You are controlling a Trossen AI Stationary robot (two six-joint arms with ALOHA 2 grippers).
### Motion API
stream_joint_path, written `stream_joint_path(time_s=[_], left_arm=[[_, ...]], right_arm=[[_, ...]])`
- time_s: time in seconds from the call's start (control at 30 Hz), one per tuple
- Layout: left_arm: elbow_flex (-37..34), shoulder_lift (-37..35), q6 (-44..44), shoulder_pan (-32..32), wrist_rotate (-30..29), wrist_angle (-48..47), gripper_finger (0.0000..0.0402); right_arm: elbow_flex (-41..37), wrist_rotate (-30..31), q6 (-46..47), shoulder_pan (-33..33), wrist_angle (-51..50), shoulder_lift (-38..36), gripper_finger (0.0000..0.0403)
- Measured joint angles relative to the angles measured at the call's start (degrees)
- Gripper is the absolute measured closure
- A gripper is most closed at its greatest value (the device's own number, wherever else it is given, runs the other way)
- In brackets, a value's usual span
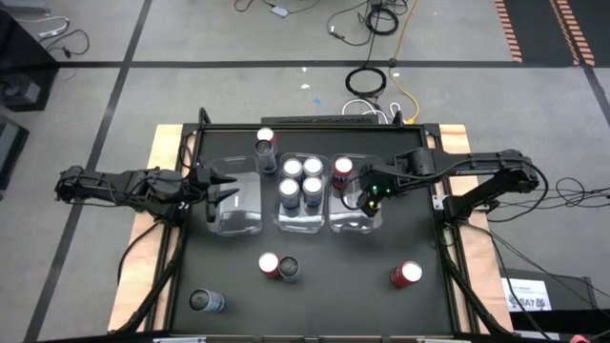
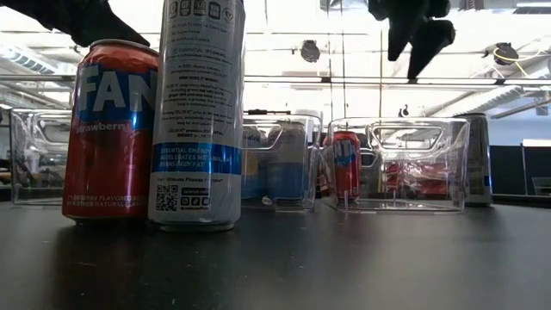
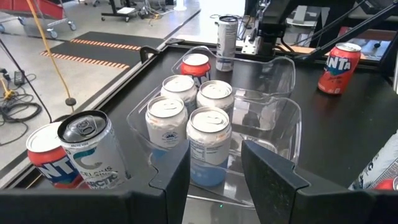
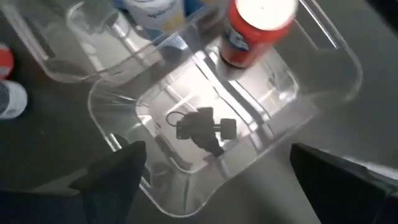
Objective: Sort soda cans
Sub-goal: Put the bottom right red soda can into the right transparent bin
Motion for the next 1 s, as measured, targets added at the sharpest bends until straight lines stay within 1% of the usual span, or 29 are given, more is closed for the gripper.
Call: stream_joint_path(time_s=[0.07, 0.13, 0.27, 0.33, 0.43, 0.53, 0.6, 0.8, 0.93, 1.0], left_arm=[[0.0, 0.0, 0.01, 0.01, 0.0, -0.01, 0.0246], [0.0, 0.0, -0.01, 0.01, 0.0, -0.01, 0.0246], [0.0, 0.0, -0.01, 0.0, 0.0, -0.02, 0.0246], [0.0, 0.0, -0.01, 0.01, 0.0, -0.04, 0.0246], [0.0, 0.0, 0.01, 0.0, 0.0, -0.07, 0.0246], [0.0, 0.0, -0.01, 0.01, 0.0, -0.07, 0.0246], [0.0, 0.0, 0.01, 0.02, 0.0, -0.07, 0.0246], [0.0, 0.0, 0.03, 0.04, -0.29, -0.45, 0.0246], [0.0, 0.0, 0.05, 0.04, -3.91, -1.4, 0.0246], [0.0, 0.0, 0.09, 0.04, -6.75, -1.91, 0.0246]], right_arm=[[0.0, -0.28, 3.08, 0.08, -0.23, -0.04, 0.0019], [0.0, -0.6, 8.11, 0.6, 0.01, -0.02, 0.0029], [0.0, -2.1, 10.62, 1.76, -0.53, -0.02, 0.0033], [0.0, -3.01, 16.7, 2.34, -2.64, -0.02, 0.0034], [0.0, -7.08, 27.42, 3.98, -8.39, -0.2, 0.0035], [0.0, -8.02, 38.4, 8.56, -14.36, -0.32, 0.0035], [0.0, -8.38, 45.95, 12.48, -16.64, -0.56, 0.0035], [0.0, -9.26, 69.61, 24.8, -16.86, -0.62, 0.0035], [0.0, -9.46, 84.52, 32.01, -17.02, -0.52, 0.0035], [0.0, -10.7, 87.54, 34.27, -16.74, -0.15, 0.0035]])
